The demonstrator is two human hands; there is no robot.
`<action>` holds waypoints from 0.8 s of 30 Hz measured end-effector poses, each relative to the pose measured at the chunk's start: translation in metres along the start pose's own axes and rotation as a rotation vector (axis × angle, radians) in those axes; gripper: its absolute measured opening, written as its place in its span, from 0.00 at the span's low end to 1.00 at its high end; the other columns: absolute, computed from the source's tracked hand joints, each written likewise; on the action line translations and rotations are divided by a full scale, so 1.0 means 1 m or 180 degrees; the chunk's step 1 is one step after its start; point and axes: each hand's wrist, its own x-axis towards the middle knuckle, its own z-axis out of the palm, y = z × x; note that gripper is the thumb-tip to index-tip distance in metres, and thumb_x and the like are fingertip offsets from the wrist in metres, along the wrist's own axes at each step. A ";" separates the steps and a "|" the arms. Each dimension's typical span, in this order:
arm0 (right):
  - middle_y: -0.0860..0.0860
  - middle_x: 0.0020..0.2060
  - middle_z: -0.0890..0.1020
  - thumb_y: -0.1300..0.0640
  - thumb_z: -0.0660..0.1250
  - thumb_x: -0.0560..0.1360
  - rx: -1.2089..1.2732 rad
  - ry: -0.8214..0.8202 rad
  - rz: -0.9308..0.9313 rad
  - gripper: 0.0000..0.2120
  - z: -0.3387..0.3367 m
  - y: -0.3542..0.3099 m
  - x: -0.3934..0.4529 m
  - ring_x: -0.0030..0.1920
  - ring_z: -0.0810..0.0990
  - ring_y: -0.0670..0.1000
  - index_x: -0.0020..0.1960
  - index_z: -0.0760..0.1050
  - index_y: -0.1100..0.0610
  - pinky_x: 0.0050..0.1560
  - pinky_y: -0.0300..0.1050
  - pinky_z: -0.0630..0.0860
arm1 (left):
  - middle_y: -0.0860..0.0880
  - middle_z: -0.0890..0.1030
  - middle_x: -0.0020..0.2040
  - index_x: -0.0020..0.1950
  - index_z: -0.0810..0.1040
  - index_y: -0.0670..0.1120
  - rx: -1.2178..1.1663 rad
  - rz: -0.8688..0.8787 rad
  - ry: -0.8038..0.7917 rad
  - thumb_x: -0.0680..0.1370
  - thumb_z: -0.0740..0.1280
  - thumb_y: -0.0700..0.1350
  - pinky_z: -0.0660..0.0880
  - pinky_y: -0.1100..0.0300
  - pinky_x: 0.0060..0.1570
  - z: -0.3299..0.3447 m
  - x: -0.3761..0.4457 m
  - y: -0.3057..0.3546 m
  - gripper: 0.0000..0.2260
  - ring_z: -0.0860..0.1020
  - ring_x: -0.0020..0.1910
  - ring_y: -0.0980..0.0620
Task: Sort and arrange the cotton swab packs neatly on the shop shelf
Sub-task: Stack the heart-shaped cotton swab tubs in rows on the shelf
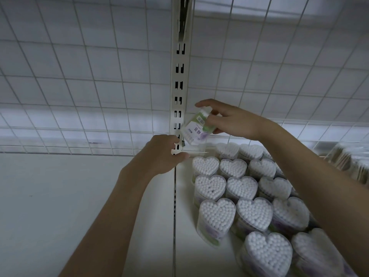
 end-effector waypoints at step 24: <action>0.49 0.45 0.70 0.43 0.74 0.65 -0.1241 0.0558 -0.0411 0.32 0.015 0.023 0.006 0.43 0.71 0.50 0.62 0.65 0.54 0.36 0.35 0.64 | 0.49 0.77 0.57 0.64 0.73 0.48 0.0367 -0.0167 -0.0061 0.74 0.68 0.53 0.67 0.61 0.49 -0.008 -0.012 -0.011 0.20 0.76 0.54 0.48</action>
